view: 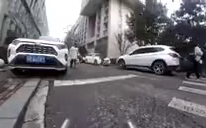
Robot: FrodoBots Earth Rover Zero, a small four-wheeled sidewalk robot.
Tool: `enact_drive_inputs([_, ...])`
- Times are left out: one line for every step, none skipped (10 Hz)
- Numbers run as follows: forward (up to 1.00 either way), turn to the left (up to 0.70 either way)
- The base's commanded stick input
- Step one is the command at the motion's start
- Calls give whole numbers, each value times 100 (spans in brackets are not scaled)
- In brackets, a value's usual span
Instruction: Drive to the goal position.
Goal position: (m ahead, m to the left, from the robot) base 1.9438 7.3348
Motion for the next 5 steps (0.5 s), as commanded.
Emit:
enact_drive_inputs([70,-1])
enact_drive_inputs([70,-9])
enact_drive_inputs([70,-9])
enact_drive_inputs([70,0])
enact_drive_inputs([70,0])
